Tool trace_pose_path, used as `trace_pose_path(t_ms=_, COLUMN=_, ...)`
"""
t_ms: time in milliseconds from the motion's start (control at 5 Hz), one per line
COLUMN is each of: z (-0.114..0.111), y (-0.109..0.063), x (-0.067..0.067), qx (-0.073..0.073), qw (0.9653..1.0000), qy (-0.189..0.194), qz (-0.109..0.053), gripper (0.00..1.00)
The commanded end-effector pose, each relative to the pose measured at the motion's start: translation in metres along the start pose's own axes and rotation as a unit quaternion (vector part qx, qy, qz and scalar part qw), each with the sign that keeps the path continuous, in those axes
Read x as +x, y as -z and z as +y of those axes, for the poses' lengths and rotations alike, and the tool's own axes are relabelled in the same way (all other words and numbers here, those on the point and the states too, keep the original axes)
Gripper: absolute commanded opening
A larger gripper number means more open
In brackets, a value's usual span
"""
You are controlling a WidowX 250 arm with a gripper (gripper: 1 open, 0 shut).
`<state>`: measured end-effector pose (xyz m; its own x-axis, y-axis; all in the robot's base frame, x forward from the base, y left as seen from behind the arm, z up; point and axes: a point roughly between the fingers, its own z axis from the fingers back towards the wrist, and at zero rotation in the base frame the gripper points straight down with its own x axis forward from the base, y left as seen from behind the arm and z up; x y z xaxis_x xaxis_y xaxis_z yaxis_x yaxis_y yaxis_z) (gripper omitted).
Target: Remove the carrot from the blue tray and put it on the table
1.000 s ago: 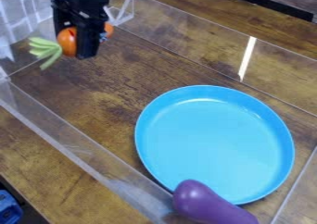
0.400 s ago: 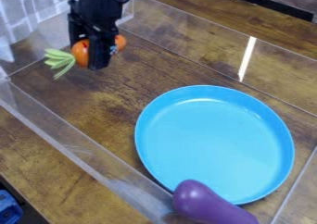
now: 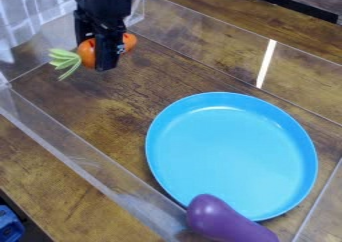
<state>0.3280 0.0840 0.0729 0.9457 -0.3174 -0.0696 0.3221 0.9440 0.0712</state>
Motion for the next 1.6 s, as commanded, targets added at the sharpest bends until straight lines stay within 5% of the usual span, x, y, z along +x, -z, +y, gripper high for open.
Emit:
trace_pose_path(t_ms=0, z=0.008, y=-0.019, x=0.007, qx=0.011, qw=0.9995, qy=-0.008, qz=-0.029, gripper=0.0)
trace_pose_path(t_ms=600, z=0.013, y=0.003, x=0.022, qx=0.0, qw=0.9995, qy=0.01, qz=-0.029, gripper=0.0)
trace_pose_path(t_ms=1200, z=0.014, y=-0.005, x=0.008, qx=-0.003, qw=0.9988, qy=0.035, qz=-0.034, gripper=0.0)
trace_pose_path(t_ms=1400, z=0.013, y=0.001, x=0.011, qx=-0.009, qw=0.9995, qy=0.004, qz=-0.031, gripper=0.0)
